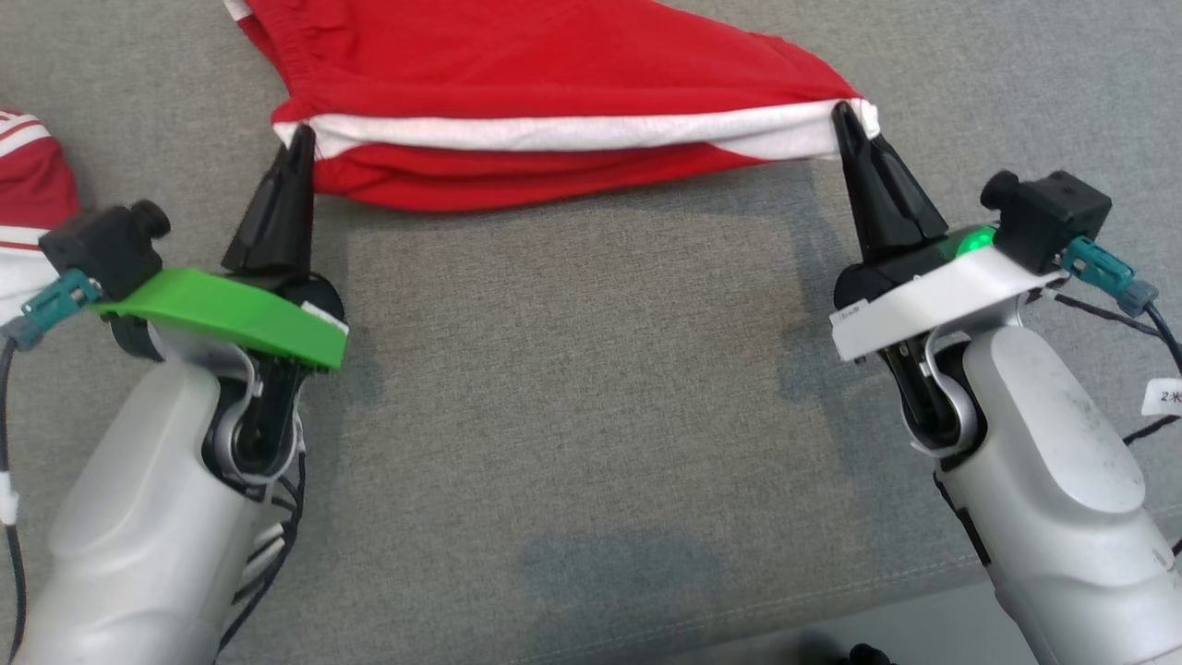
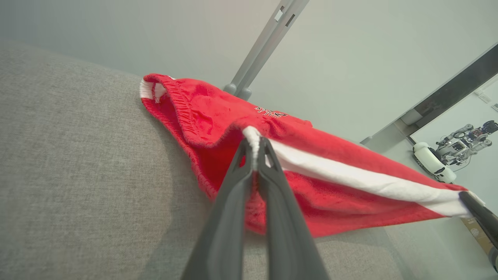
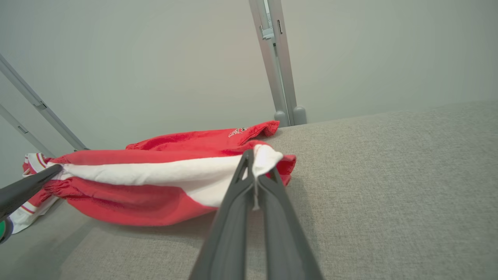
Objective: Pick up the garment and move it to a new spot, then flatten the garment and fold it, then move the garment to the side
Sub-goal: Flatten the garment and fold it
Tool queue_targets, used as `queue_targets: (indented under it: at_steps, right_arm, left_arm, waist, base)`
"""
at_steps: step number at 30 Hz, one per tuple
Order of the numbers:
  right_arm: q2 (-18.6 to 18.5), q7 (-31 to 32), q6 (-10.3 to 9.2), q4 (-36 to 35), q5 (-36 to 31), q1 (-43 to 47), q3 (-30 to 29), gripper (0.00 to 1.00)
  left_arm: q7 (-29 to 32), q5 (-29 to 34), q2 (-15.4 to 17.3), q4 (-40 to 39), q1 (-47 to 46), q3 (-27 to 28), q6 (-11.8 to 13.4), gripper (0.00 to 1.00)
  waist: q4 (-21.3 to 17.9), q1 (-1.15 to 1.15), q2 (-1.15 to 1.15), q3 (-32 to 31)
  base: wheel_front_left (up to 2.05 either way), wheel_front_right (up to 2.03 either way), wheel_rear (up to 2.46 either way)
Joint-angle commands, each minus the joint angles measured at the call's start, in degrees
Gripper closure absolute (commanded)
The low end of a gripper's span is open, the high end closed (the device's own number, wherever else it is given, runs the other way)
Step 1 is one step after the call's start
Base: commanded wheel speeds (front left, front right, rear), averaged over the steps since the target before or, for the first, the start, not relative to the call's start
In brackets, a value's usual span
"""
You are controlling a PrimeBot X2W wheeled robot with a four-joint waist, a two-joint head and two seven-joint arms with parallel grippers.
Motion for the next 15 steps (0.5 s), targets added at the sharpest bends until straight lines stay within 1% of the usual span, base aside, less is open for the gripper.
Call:
queue_targets:
  at_steps: [1, 3, 7, 10, 12, 15]
  right_arm:
    - [-0.87, -0.37, 0.0, -1.57, -0.71, 3.03, -1.03, 1.0]
    - [-1.25, -0.37, 0.0, -2.96, -1.18, 5.17, -2.03, 1.0]
    - [-1.75, -0.37, 0.0, -5.79, -1.95, 9.85, -4.43, 1.0]
    - [-1.89, -0.37, 0.0, -8.09, -2.25, 13.4, -5.64, 1.0]
    - [-1.92, -0.37, 0.0, -8.77, -2.48, 14.61, -6.03, 1.0]
    - [-1.78, -0.38, 0.0, -10.86, -2.67, 18.46, -7.04, 1.0]
  left_arm:
    - [-0.46, 0.15, 0.23, -2.02, 3.25, 0.31, -0.23, 1.0]
    - [-0.46, 1.39, -0.6, -4.05, 5.95, 2.4, -0.22, 1.0]
    - [-0.44, 5.4, -3.38, -8.12, 11.66, 5.65, -0.18, 1.0]
    - [-0.45, 8.45, -5.58, -11.1, 16.16, 8.04, -0.18, 1.0]
    - [-0.46, 9.62, -6.11, -11.88, 17.6, 8.66, -0.18, 1.0]
    - [-0.46, 12.16, -8.04, -14.48, 22.46, 10.74, -0.18, 1.0]
  waist:
    - [1.57, 0.0, 0.0, -1.7]
    - [2.24, 0.0, 0.0, -2.61]
    - [3.15, 0.0, 0.0, -4.67]
    - [3.21, 0.0, 0.0, -6.54]
    - [3.14, 0.0, 0.0, -7.23]
    - [2.89, 0.0, 0.0, -9.33]
  base:
    - [0.0, 0.0, 0.0]
    - [0.0, 0.0, 0.0]
    - [0.0, 0.0, 0.0]
    - [0.0, 0.0, 0.0]
    - [0.0, 0.0, 0.0]
    - [0.0, 0.0, 0.0]
